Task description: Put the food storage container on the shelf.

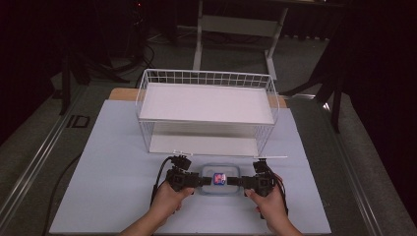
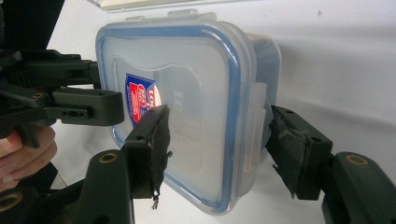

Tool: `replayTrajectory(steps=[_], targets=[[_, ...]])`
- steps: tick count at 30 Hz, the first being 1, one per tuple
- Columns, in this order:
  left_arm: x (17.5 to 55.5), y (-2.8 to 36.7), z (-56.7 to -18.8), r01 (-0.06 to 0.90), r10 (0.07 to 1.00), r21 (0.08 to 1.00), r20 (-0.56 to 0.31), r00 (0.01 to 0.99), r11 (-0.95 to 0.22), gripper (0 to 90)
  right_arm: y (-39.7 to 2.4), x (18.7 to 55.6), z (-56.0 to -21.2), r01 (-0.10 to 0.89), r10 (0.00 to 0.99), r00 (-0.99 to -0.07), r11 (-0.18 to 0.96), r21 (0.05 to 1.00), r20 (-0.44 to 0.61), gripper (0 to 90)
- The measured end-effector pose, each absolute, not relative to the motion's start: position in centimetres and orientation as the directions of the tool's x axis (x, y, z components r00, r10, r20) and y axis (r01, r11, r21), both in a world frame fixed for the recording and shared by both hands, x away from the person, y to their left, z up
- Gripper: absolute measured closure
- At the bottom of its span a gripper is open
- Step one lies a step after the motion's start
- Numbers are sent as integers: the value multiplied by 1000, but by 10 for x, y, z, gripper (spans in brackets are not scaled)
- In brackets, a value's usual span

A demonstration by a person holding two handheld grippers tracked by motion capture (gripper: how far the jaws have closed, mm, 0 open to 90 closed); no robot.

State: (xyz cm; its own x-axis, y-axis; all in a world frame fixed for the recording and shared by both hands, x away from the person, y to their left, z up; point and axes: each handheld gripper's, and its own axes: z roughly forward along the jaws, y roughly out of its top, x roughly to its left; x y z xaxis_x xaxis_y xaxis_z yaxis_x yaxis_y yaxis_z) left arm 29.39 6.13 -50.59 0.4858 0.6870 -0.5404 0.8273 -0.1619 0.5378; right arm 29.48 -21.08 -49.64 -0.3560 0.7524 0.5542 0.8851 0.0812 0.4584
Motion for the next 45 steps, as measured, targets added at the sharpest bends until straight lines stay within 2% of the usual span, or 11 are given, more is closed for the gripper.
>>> replayTrajectory(steps=[9,17,30,45], targets=[[301,74,-486,795,700,594,-517,492,-121,458,-201,303,-486,866,738,-381,73,495,557,405],[315,81,-475,760,719,643,-482,500,-97,455,-190,323,-470,812,732,-428,54,581,529,403],[340,90,-480,739,728,667,-460,508,-94,453,-181,348,-479,808,729,-416,22,588,544,402],[365,89,-500,771,732,634,-497,467,-61,452,-179,369,-495,817,745,-388,6,577,542,400]])
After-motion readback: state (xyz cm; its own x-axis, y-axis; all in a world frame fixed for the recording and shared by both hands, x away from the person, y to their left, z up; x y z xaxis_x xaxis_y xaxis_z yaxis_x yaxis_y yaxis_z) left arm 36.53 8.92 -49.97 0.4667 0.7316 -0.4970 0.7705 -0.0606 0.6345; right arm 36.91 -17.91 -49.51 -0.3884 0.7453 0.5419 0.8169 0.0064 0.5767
